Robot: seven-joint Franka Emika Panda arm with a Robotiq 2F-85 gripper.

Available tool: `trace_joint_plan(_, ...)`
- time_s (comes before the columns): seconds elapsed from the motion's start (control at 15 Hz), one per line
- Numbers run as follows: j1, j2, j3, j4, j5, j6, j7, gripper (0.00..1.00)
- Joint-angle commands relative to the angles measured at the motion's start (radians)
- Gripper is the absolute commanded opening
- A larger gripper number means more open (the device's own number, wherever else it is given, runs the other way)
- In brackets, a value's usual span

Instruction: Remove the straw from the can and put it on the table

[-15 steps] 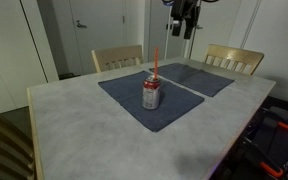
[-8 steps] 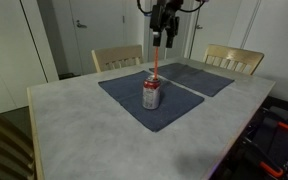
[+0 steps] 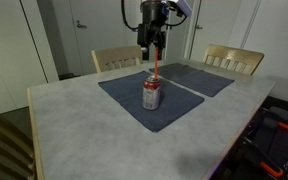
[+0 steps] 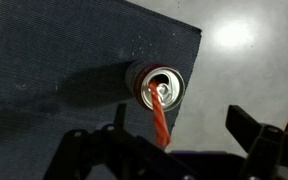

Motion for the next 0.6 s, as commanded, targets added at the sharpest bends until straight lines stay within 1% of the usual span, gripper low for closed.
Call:
trace_joint_plan(0.0,-0.006,0.017,0.005,0.045,-0.044,-0.081,0.058,1.0)
trace_joint_plan(0.27,-0.002,-0.003,0.003,0.043,-0.085,-0.155,0.134,1.0)
trace_joint_plan(0.53,-0.005,-0.009,0.006,0.034,-0.076,-0.184,0.154,1.0)
